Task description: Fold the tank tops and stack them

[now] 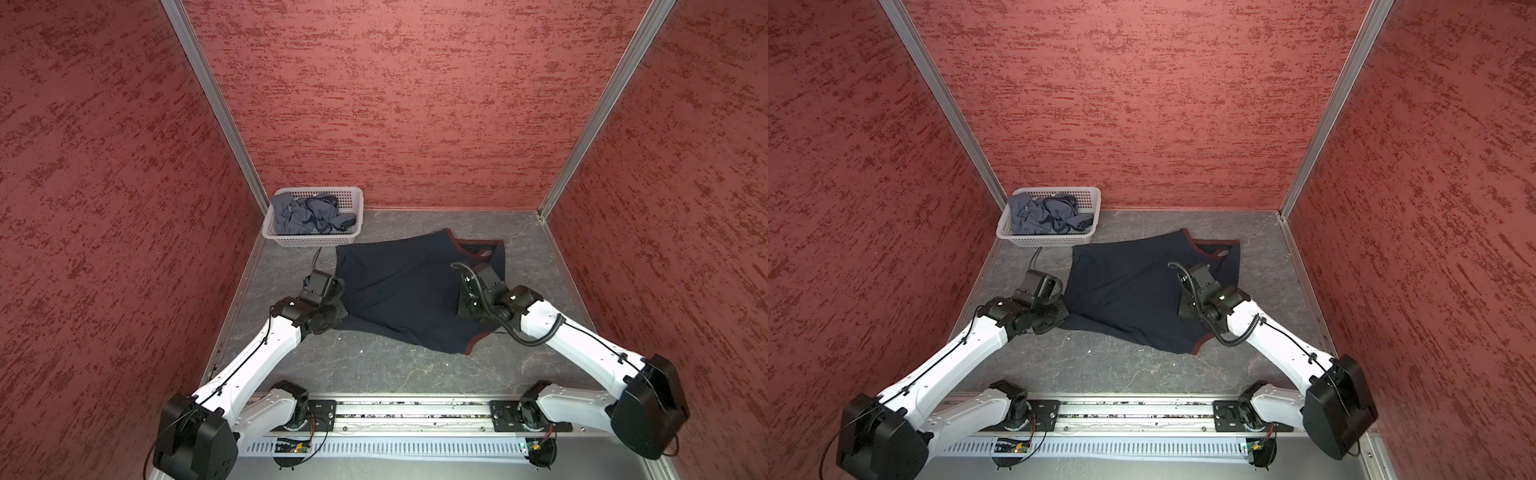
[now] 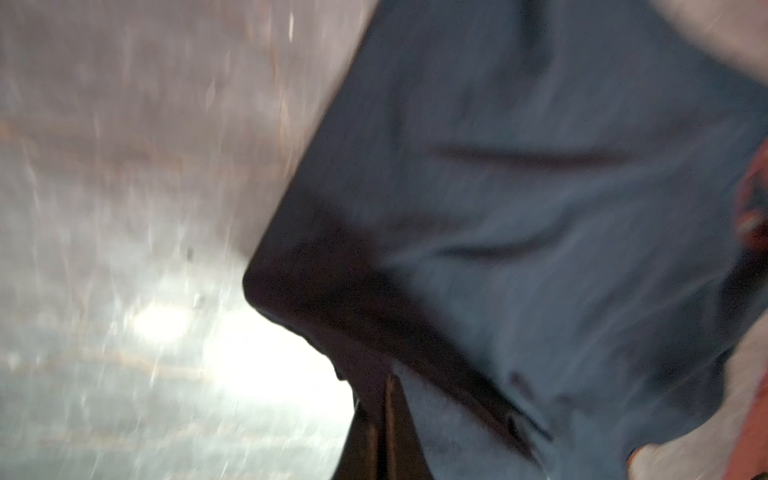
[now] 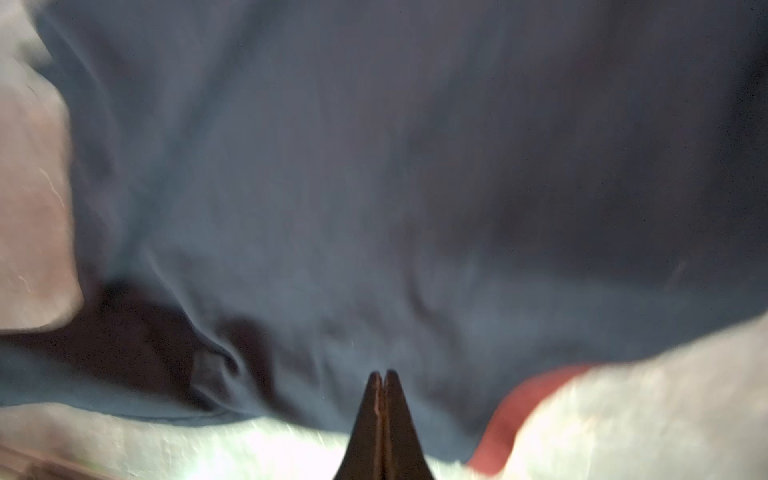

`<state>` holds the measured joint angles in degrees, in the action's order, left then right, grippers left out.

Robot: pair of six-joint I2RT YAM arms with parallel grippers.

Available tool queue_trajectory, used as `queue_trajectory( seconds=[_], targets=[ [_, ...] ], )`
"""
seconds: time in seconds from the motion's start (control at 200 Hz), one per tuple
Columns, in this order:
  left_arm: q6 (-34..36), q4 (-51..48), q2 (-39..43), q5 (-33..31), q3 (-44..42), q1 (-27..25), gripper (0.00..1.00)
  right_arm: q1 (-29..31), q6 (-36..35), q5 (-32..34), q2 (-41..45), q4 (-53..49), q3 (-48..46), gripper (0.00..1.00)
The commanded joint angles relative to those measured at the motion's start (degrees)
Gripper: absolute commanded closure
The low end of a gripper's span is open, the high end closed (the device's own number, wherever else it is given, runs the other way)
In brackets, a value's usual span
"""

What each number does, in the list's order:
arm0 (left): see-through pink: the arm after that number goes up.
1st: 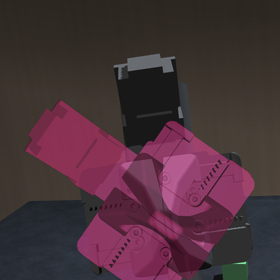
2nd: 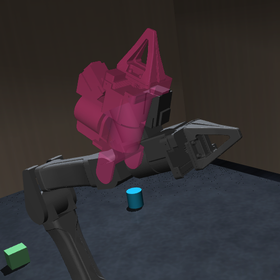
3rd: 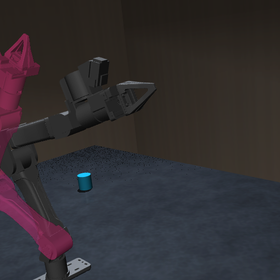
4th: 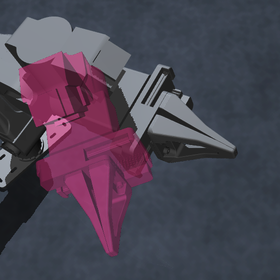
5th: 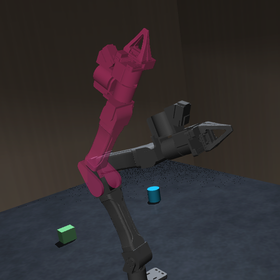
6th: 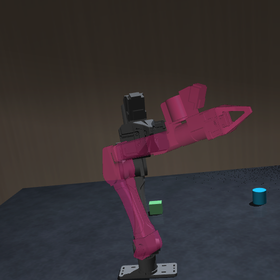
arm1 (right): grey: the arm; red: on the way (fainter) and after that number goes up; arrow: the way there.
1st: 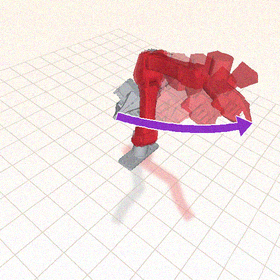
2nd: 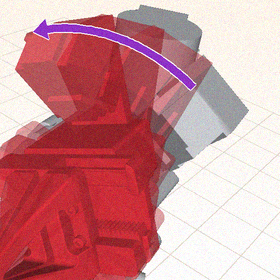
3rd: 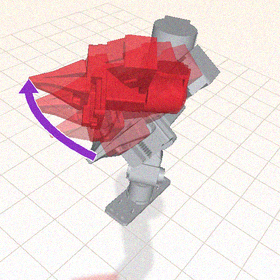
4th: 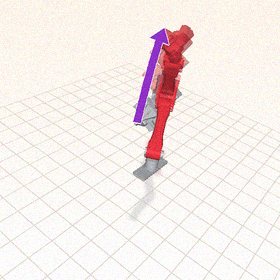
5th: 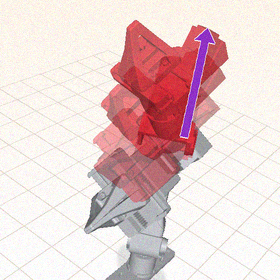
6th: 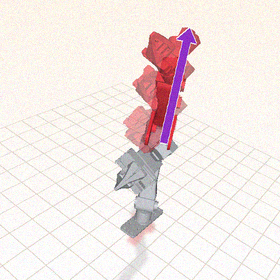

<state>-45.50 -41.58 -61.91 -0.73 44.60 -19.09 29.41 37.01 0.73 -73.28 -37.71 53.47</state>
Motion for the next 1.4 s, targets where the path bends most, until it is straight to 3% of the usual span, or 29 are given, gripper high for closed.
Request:
queue_trajectory(
  seconds=[0.0,0.125,0.225,0.346,0.636,0.817,0.977,1.152,1.247,1.393],
  targets=[
    [4.4,8.7,-5.1,-0.1,3.9,3.9,1.0,-6.4,-9.0,0.1,-8.3,7.2,3.9,1.0],
    [5.4,11.2,-14.4,0.9,8.8,5.8,1.0,-8.3,-10.5,-1.7,-18.7,5.7,11.1,1.0],
    [6.3,10.4,-19.0,1.8,11.5,5.8,1.0,-6.4,-8.6,-3.5,-13.7,5.8,6.3,0.75],
    [6.0,10.7,-21.8,2.0,13.2,6.1,1.0,-1.6,-3.7,-5.6,-4.5,4.3,-3.2,0.59],
    [6.2,10.1,-24.3,1.0,17.0,6.6,1.0,11.4,16.8,-13.6,8.1,10.2,-21.3,0.44],
    [6.1,10.9,-24.0,1.5,15.8,6.8,1.0,14.5,20.2,-15.0,6.1,16.5,-24.9,0.39],
    [6.1,11.3,-23.3,1.9,14.8,6.9,1.0,14.4,15.7,-10.0,0.9,16.9,-19.2,0.55],
    [6.8,10.7,-22.5,1.4,14.1,7.7,1.0,13.9,9.5,1.9,0.0,7.4,-10.4,0.82],
    [6.9,12.1,-21.8,2.2,13.4,7.9,1.0,10.2,4.8,4.0,-0.5,6.0,-6.2,0.98],
    [7.2,13.4,-20.2,2.3,13.8,8.1,1.0,1.4,-2.0,0.0,-5.0,11.5,-1.0,1.0]
  ],
)
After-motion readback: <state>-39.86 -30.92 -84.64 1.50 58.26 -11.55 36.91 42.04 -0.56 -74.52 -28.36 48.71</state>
